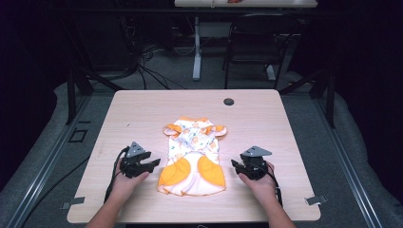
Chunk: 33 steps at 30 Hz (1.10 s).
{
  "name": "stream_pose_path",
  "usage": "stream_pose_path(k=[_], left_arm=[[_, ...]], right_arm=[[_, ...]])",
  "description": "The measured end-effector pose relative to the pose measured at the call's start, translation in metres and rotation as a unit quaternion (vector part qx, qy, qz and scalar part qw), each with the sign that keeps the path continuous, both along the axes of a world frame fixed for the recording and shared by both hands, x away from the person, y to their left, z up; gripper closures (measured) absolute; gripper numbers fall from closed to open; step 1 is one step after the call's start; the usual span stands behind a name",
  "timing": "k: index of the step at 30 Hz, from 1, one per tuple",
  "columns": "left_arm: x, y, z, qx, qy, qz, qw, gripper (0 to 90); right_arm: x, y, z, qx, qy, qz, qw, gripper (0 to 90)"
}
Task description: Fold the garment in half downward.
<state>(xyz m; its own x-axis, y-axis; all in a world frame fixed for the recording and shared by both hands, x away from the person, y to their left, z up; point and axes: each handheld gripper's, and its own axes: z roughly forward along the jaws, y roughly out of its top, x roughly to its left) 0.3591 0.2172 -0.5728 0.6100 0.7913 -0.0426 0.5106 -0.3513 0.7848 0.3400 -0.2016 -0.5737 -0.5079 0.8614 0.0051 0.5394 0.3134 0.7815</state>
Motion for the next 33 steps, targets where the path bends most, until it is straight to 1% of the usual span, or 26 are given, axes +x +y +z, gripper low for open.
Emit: stream_pose_path(k=[1, 3, 5, 6, 7, 8, 9, 10, 11, 12, 13, 14, 15, 16, 17, 18, 19, 20, 21, 22, 23, 24, 26, 29, 31, 33], left_arm=[[0.0, 0.0, 0.0, 0.0, 0.0, 0.0, 1.0, 48.3], [-0.001, 0.0, 0.002, -0.007, 0.0, 0.001, 1.0, 50.0], [-0.003, -0.001, 0.003, -0.013, -0.003, -0.002, 0.9999, 51.7], [-0.003, -0.001, 0.003, -0.013, -0.003, -0.002, 0.9999, 53.0], [-0.004, -0.003, 0.003, -0.015, -0.003, -0.002, 0.9999, 53.0], [-0.006, -0.006, 0.004, -0.015, -0.006, -0.008, 0.9998, 55.5], [-0.006, -0.006, 0.004, -0.015, -0.006, -0.008, 0.9998, 57.4], [-0.007, -0.008, 0.006, -0.015, -0.009, -0.013, 0.9998, 59.9], [-0.008, -0.011, 0.006, -0.014, -0.011, -0.018, 0.9997, 62.4], [-0.01, -0.016, 0.007, -0.017, -0.008, -0.027, 0.9994, 64.1], [-0.01, -0.016, 0.007, -0.017, -0.008, -0.027, 0.9994, 67.1], [-0.011, -0.019, 0.007, -0.02, -0.004, -0.037, 0.9991, 67.1], [-0.011, -0.023, 0.007, -0.021, -0.001, -0.044, 0.9988, 69.8], [-0.013, -0.03, 0.007, -0.016, 0.0, -0.06, 0.9981, 72.8], [-0.014, -0.034, 0.006, -0.014, 0.001, -0.067, 0.9977, 74.1], [-0.014, -0.034, 0.006, -0.014, 0.001, -0.067, 0.9977, 75.2], [-0.014, -0.037, 0.006, -0.013, 0.002, -0.072, 0.9973, 75.2], [-0.015, -0.04, 0.005, -0.009, 0.005, -0.082, 0.9966, 76.9], [-0.015, -0.04, 0.005, -0.009, 0.005, -0.082, 0.9966, 77.4], [-0.015, -0.044, 0.003, -0.001, 0.009, -0.088, 0.9961, 77.8], [-0.015, -0.044, 0.003, -0.001, 0.009, -0.088, 0.9961, 78.3], [-0.015, -0.045, 0.002, 0.005, 0.009, -0.091, 0.9957, 78.3], [-0.015, -0.046, -0.001, 0.009, 0.014, -0.094, 0.9954, 79.1], [-0.015, -0.048, -0.004, 0.02, 0.02, -0.102, 0.9944, 80.5], [-0.016, -0.049, -0.006, 0.022, 0.023, -0.103, 0.9942, 81.0], [-0.017, -0.049, -0.006, 0.024, 0.022, -0.107, 0.9937, 81.1]], right_arm=[[0.0, 0.0, 0.0, 0.0, 0.0, 0.0, 1.0, 53.3], [-0.001, 0.001, 0.0, 0.0, -0.002, 0.005, 1.0, 53.8], [-0.002, 0.003, 0.001, 0.002, -0.001, 0.022, 0.9998, 55.2], [-0.002, 0.003, 0.001, 0.002, -0.001, 0.022, 0.9998, 55.2], [-0.002, 0.005, 0.001, 0.007, -0.003, 0.027, 0.9996, 56.6], [-0.004, 0.009, 0.003, 0.008, -0.007, 0.038, 0.9992, 60.7], [-0.004, 0.009, 0.003, 0.008, -0.007, 0.038, 0.9992, 60.7], [-0.005, 0.014, 0.005, 0.018, -0.013, 0.049, 0.9986, 65.8], [-0.005, 0.017, 0.006, 0.02, -0.013, 0.055, 0.9982, 68.7], [-0.006, 0.02, 0.008, 0.021, -0.01, 0.063, 0.9977, 70.8], [-0.006, 0.02, 0.008, 0.021, -0.01, 0.063, 0.9977, 70.8], [-0.006, 0.022, 0.009, 0.02, -0.008, 0.07, 0.9973, 72.6], [-0.007, 0.028, 0.009, 0.022, -0.012, 0.081, 0.9964, 73.7], [-0.008, 0.037, 0.009, 0.011, -0.008, 0.102, 0.9947, 74.9], [-0.01, 0.042, 0.008, 0.008, -0.007, 0.113, 0.9935, 75.2], [-0.01, 0.042, 0.008, 0.008, -0.007, 0.113, 0.9935, 75.2], [-0.011, 0.047, 0.007, 0.002, -0.006, 0.126, 0.992, 75.9], [-0.013, 0.055, 0.005, -0.012, -0.005, 0.143, 0.9897, 76.8], [-0.013, 0.055, 0.005, -0.012, -0.005, 0.143, 0.9897, 76.8], [-0.014, 0.061, 0.001, -0.025, -0.004, 0.148, 0.9886, 76.8], [-0.014, 0.061, 0.001, -0.025, -0.004, 0.148, 0.9886, 76.8], [-0.014, 0.064, -0.001, -0.033, -0.002, 0.151, 0.988, 76.8], [-0.014, 0.066, -0.005, -0.048, 0.002, 0.156, 0.9866, 76.7], [-0.014, 0.065, -0.006, -0.044, 0.006, 0.156, 0.9867, 76.3], [-0.013, 0.063, -0.006, -0.042, 0.011, 0.16, 0.9861, 76.3], [-0.014, 0.062, -0.007, -0.034, 0.013, 0.16, 0.9864, 76.3]])
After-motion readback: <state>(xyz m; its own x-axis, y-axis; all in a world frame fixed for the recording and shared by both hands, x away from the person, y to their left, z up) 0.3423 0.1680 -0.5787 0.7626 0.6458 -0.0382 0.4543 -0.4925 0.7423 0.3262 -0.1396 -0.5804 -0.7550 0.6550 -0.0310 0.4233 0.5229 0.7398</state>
